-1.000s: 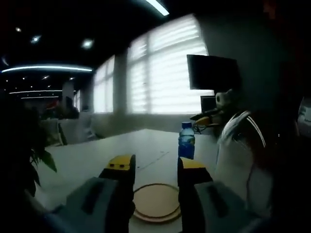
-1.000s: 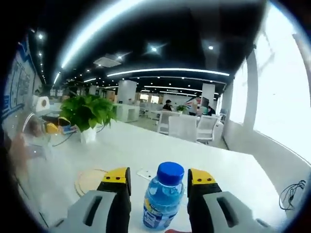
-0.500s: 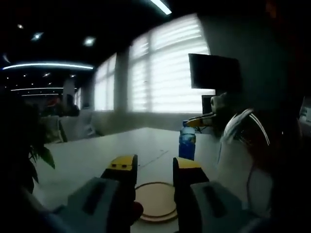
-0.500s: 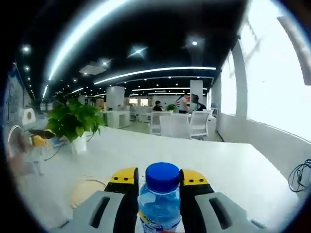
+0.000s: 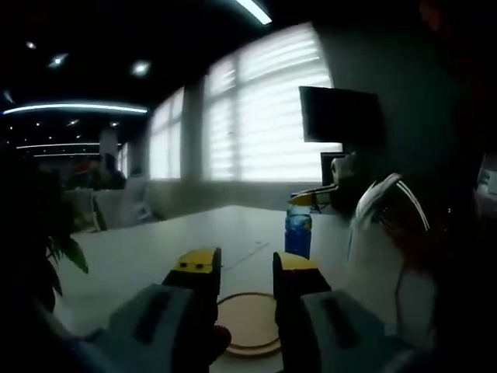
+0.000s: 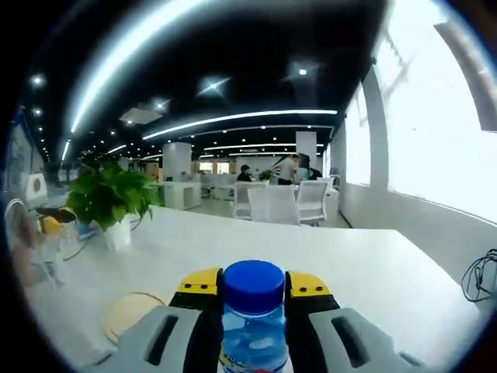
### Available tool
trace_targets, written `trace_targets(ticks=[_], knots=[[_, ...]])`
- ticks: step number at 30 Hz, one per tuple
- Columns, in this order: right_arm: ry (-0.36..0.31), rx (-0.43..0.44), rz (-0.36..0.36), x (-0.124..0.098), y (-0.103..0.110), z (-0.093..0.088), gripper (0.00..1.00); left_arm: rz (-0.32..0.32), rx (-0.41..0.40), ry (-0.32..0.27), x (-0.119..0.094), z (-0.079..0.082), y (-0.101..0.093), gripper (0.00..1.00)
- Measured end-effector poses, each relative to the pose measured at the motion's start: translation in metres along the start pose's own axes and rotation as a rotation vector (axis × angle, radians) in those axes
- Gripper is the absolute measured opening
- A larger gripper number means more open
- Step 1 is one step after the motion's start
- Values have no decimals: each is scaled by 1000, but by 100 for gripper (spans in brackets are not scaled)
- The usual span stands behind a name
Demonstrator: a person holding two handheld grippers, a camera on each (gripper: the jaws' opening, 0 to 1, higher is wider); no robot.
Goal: Open the cover put in the Mizone put the cover back on
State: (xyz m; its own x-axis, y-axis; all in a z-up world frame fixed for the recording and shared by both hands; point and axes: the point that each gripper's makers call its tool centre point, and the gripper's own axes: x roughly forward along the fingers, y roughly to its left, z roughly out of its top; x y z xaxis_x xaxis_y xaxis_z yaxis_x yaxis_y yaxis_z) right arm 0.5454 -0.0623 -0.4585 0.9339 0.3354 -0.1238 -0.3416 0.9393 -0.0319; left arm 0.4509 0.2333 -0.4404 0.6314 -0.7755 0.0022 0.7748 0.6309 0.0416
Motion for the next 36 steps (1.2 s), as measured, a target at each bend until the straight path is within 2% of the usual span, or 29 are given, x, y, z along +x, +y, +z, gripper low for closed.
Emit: trace_targets(ticks=[8,15,27,36], knots=[[-5,8,-9,4,-3,1,22,-7,9,19,1,-4,-3,21],[18,6,-29,3,-4,1,22,-1,11,27,1,-6,-1,21],[19,2,10,3,5,1,22,-30,-5,13,1,-3,-6,21],[33,-15,30,2,14,3,22,-25,3,18,1,-4,-7,21]])
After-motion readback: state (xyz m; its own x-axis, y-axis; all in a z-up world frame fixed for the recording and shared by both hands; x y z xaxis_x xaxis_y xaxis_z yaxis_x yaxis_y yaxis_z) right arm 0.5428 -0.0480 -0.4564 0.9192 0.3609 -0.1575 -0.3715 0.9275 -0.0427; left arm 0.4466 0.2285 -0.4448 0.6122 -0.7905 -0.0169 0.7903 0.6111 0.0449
